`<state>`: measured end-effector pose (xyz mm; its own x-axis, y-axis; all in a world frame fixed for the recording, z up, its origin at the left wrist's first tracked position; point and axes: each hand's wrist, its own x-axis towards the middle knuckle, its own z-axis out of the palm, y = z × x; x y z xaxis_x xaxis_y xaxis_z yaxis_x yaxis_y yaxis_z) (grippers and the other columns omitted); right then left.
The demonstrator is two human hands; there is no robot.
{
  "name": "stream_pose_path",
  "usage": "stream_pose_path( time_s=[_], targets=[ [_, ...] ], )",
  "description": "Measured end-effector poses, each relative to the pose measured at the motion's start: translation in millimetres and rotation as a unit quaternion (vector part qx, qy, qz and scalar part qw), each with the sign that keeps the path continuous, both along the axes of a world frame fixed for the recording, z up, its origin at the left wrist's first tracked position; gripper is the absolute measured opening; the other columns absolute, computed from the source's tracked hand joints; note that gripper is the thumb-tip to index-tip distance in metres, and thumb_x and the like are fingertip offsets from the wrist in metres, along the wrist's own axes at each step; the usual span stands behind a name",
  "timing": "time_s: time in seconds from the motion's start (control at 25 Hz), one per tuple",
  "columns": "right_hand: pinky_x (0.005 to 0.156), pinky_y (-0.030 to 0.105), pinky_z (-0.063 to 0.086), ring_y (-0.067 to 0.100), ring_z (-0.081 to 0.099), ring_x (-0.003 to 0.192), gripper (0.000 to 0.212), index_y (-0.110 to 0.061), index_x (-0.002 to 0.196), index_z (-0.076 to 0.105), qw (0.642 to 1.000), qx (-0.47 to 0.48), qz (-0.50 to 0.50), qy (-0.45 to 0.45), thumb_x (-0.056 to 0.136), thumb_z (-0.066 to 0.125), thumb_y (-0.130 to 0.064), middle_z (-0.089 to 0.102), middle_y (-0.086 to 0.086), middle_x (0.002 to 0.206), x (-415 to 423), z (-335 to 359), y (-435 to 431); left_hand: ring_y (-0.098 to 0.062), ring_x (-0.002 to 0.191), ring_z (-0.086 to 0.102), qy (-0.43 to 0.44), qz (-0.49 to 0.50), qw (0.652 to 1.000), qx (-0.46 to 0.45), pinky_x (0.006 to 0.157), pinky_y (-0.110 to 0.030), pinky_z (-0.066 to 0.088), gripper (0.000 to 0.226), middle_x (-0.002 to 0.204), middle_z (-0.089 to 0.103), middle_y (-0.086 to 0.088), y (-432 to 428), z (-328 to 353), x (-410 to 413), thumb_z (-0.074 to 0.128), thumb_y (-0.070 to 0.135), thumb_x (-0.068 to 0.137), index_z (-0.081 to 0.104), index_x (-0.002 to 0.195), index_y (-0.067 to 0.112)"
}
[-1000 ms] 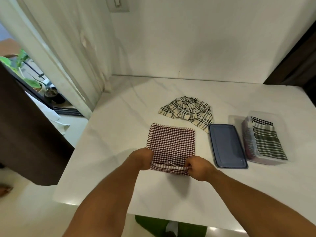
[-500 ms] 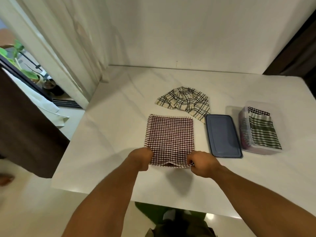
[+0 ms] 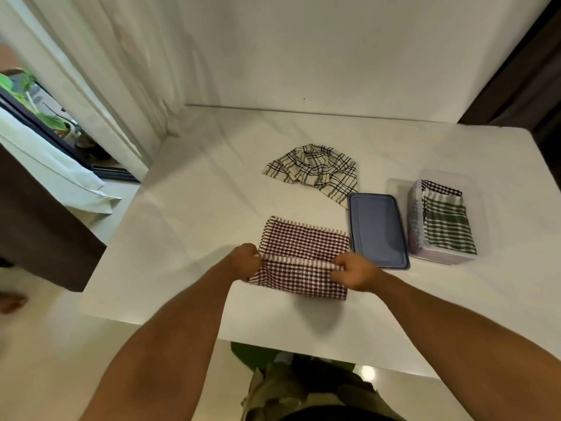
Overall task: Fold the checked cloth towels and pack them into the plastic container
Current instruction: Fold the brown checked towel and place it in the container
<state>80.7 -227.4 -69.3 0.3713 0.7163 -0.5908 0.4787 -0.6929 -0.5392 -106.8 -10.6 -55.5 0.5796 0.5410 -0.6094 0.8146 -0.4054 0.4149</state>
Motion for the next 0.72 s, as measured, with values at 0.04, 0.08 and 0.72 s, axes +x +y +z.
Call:
stream_pose_path(
  time_s=[0.04, 0.08, 0.72],
  targets=[
    [0.066, 0.036, 0.054, 0.021, 0.065, 0.077, 0.016, -0.007, 0.086, 0.070, 0.997, 0.030, -0.061, 0.020, 0.089, 0.064, -0.021, 0.069, 0.009, 0.082, 3, -1, 0, -0.026, 0.099, 0.062, -0.029, 0.036, 0.999, 0.011, 0.082, -0.036, 0.053, 0.028, 0.112, 0.066, -0.014, 2, -2, 2, 0.052, 0.023, 0.093, 0.062, 0.110, 0.003],
    [0.066, 0.031, 0.053, 0.018, 0.064, 0.080, 0.011, -0.007, 0.089, 0.070, 0.990, 0.056, -0.119, 0.049, 0.090, 0.064, -0.016, 0.069, 0.006, 0.086, 3, 0, 1, -0.027, 0.095, 0.064, -0.057, 0.072, 0.996, 0.020, 0.082, -0.036, 0.053, 0.025, 0.107, 0.068, -0.015, 5, -4, 4, 0.056, 0.023, 0.092, 0.064, 0.106, 0.003],
    [0.090, 0.036, 0.047, 0.025, 0.059, 0.104, 0.030, -0.005, 0.122, 0.064, 0.947, 0.032, -0.299, 0.113, 0.101, 0.047, -0.019, 0.065, 0.011, 0.117, -21, -33, 9, -0.031, 0.092, 0.069, 0.104, 0.112, 0.930, -0.333, 0.076, -0.047, 0.057, 0.025, 0.110, 0.069, -0.016, 18, -6, 13, 0.037, 0.006, 0.099, 0.053, 0.119, 0.009]
  ],
)
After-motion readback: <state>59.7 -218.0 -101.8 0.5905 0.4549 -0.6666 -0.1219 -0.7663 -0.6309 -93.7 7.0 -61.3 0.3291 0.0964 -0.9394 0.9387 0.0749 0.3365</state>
